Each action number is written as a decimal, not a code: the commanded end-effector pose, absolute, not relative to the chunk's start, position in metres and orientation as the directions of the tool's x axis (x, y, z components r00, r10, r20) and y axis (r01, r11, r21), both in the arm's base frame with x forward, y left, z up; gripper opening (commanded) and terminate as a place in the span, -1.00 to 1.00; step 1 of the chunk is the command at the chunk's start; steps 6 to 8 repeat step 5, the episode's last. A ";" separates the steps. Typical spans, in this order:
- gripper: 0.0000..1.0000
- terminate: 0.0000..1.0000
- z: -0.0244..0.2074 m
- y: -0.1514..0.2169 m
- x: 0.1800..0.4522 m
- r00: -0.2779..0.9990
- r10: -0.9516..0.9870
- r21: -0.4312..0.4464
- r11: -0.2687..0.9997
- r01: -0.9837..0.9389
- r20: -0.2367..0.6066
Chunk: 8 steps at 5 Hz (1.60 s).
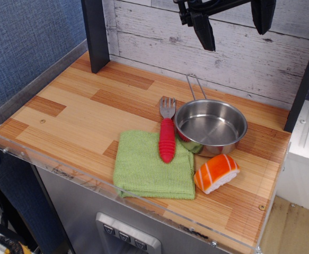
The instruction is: Move the bowl to the upper right corner of the cloth.
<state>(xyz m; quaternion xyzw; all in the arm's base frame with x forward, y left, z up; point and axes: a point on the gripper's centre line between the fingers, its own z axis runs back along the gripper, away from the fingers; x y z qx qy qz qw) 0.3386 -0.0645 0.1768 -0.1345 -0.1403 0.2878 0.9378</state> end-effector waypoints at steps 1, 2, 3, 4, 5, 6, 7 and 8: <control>1.00 -1.00 0.191 -0.064 0.329 0.785 0.578 -0.359 0.798 -0.485 0.224; 1.00 -1.00 0.191 -0.064 0.329 0.785 0.578 -0.359 0.798 -0.485 0.224; 1.00 -1.00 0.191 -0.064 0.329 0.785 0.578 -0.359 0.798 -0.485 0.224; 1.00 -1.00 0.191 -0.064 0.329 0.785 0.578 -0.359 0.798 -0.485 0.224; 1.00 1.00 0.191 -0.064 0.329 0.785 0.578 -0.359 0.798 -0.485 0.224; 1.00 1.00 0.191 -0.064 0.329 0.785 0.578 -0.359 0.798 -0.485 0.224; 1.00 1.00 0.191 -0.064 0.329 0.785 0.578 -0.359 0.798 -0.485 0.224; 1.00 1.00 0.191 -0.064 0.329 0.785 0.578 -0.359 0.798 -0.485 0.224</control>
